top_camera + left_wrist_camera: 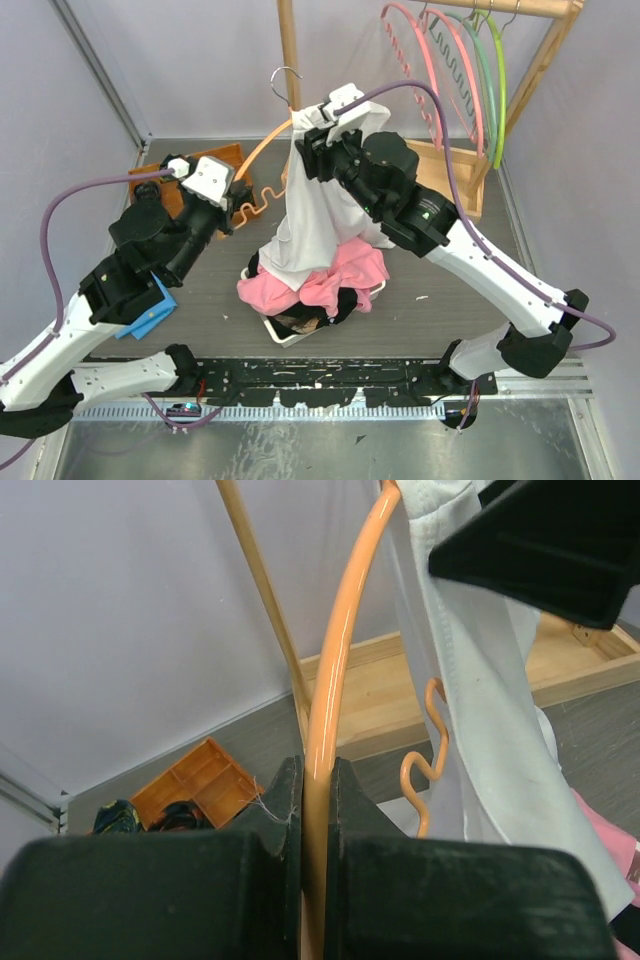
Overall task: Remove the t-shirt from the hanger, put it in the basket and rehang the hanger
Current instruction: Remove the T-shirt from the hanger, then place the T-shirt in the bin.
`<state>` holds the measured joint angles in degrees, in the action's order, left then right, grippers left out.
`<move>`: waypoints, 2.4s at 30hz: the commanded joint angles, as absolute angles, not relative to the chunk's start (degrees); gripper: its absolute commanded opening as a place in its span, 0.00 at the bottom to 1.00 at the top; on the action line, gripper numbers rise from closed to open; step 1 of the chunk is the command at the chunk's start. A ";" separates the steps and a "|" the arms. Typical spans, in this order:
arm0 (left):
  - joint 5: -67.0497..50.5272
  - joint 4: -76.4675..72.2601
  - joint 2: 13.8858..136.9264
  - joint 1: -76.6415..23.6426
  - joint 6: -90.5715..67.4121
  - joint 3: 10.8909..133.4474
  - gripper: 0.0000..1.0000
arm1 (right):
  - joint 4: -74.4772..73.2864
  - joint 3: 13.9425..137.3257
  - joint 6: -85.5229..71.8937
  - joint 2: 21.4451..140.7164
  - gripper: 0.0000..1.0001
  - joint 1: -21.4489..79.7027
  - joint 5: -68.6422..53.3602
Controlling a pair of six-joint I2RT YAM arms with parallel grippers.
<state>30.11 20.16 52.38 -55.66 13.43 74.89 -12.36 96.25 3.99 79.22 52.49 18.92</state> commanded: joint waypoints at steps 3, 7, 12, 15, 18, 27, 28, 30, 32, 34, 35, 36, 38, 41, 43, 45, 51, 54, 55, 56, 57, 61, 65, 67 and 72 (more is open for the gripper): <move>28.90 15.78 48.38 -55.57 13.15 75.98 0.00 | -10.24 99.08 2.49 80.25 0.47 52.40 20.43; 28.10 15.86 47.05 -55.63 12.67 75.52 0.00 | -10.09 100.06 2.71 81.20 0.28 52.38 20.86; 30.39 16.72 46.84 -55.56 13.06 75.24 0.00 | -7.41 98.52 2.76 79.39 0.01 52.38 22.97; 31.93 17.47 46.95 -55.57 13.61 74.70 0.00 | -5.63 97.26 3.13 77.37 0.01 52.30 26.10; 32.68 17.62 46.13 -55.62 13.58 73.02 0.00 | -5.10 97.40 3.62 75.79 0.01 51.88 29.74; 29.66 15.80 38.69 -55.56 11.22 68.73 0.00 | -5.15 97.38 5.93 73.52 0.01 49.03 40.47; 30.01 16.05 38.41 -55.57 11.27 68.87 0.00 | -5.19 97.05 5.90 73.14 0.01 48.43 40.85; 31.05 16.42 38.17 -55.57 11.33 69.18 0.00 | -5.59 96.30 5.17 72.46 0.01 47.13 40.96; 32.00 16.28 38.02 -55.60 11.38 69.43 0.00 | -6.29 95.47 4.12 71.63 0.01 45.80 40.65; 32.60 15.61 37.89 -55.56 11.65 69.47 0.00 | -7.00 94.67 3.34 70.81 0.01 44.58 40.52; 32.96 15.37 37.89 -55.60 11.89 69.51 0.00 | -7.43 94.40 3.03 70.51 0.01 44.02 40.44; 33.08 15.42 37.95 -55.62 12.00 69.70 0.00 | -7.87 94.11 2.75 70.27 0.01 43.19 40.29; 33.42 15.59 37.70 -55.55 12.28 69.86 0.00 | -8.52 93.51 2.17 69.82 0.01 41.86 39.58; 33.89 15.38 36.34 -55.57 12.65 69.65 0.00 | -9.34 92.74 1.42 69.30 0.01 40.19 38.06; 34.28 14.49 35.07 -55.61 12.81 68.92 0.00 | -9.40 91.77 1.11 69.06 0.01 39.71 37.89; 35.29 13.47 34.32 -55.61 13.19 68.44 0.00 | -9.41 90.83 0.54 68.78 0.01 39.56 37.37; 38.59 12.81 34.91 -55.55 14.19 69.41 0.00 | -9.41 88.60 -0.93 68.22 0.01 39.46 35.40; 40.39 13.11 36.43 -55.55 14.47 70.44 0.00 | -8.29 87.76 -1.10 67.29 0.01 39.44 31.02; 40.95 13.21 37.22 -55.60 14.56 70.77 0.00 | -7.77 87.58 -1.03 67.00 0.01 39.44 28.46; 41.40 13.59 38.05 -55.58 14.59 71.16 0.00 | -7.40 87.67 -1.05 66.64 0.01 39.43 26.51; 41.80 14.01 38.98 -55.63 14.55 71.59 0.00 | -6.91 87.81 -1.05 66.37 0.00 39.41 24.89; 42.86 14.97 42.12 -55.62 13.99 72.87 0.00 | -6.20 90.09 -1.20 65.51 0.01 39.44 20.27; 42.34 13.09 45.00 -55.59 14.68 73.50 0.00 | -5.63 93.14 -1.77 64.55 0.00 39.46 16.56; 42.11 12.53 46.88 -55.58 15.54 74.90 0.00 | -3.76 93.97 -1.93 63.93 0.00 39.42 14.82; 42.07 9.61 50.60 -55.58 16.83 76.84 0.00 | -0.87 99.89 -2.99 65.41 0.01 39.40 6.53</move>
<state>41.67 16.58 49.47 -55.66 15.51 73.52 -8.88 92.75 -1.41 65.91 39.57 14.83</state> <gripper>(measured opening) 0.080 0.040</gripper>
